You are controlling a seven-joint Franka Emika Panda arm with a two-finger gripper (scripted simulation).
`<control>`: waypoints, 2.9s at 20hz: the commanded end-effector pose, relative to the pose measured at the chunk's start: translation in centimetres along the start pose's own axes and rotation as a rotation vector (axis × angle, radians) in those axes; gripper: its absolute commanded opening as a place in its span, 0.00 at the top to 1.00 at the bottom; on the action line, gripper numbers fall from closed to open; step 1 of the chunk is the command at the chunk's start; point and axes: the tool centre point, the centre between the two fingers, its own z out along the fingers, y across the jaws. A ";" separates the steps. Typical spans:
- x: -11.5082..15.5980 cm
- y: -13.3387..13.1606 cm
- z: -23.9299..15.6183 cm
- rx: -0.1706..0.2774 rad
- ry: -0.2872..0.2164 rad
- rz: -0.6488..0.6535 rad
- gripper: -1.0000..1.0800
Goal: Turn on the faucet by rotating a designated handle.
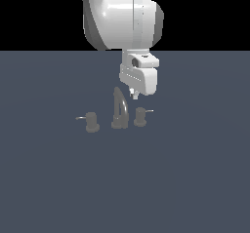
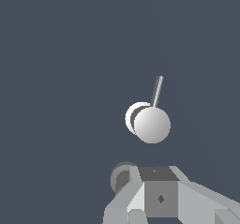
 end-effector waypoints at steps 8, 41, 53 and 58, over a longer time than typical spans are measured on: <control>4.5 -1.4 4.9 -0.004 0.001 0.162 1.00; 6.2 2.5 6.4 0.004 0.000 0.219 1.00; 5.2 4.2 6.3 0.016 0.009 0.224 1.00; 3.4 5.3 6.5 0.005 0.004 0.225 1.00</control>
